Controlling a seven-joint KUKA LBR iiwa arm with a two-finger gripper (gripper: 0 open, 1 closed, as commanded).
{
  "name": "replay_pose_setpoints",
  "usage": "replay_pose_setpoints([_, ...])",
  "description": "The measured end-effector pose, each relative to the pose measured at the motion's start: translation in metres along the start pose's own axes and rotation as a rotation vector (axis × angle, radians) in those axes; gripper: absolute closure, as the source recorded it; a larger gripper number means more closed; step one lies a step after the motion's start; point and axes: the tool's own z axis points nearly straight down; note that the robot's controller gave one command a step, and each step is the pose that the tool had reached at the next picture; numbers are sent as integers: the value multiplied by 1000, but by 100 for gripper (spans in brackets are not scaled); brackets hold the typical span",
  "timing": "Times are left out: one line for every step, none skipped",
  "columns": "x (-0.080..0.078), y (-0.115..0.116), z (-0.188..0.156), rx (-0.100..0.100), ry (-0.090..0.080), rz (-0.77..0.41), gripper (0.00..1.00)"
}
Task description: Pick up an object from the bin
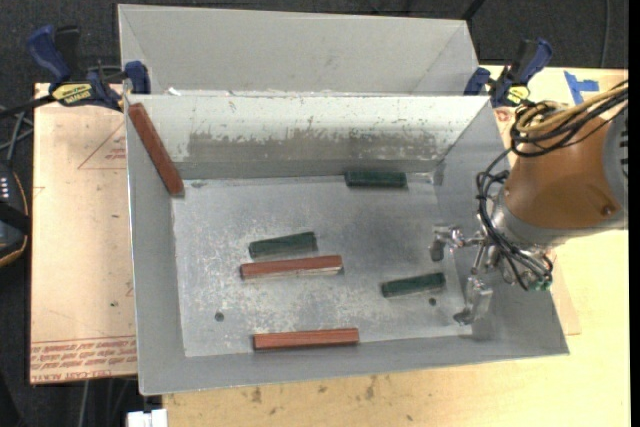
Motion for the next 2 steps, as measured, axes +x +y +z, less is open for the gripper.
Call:
replay_pose_setpoints([-35,50,30,3,-3,130,100])
replay_pose_setpoints([-35,50,30,3,-3,130,100])
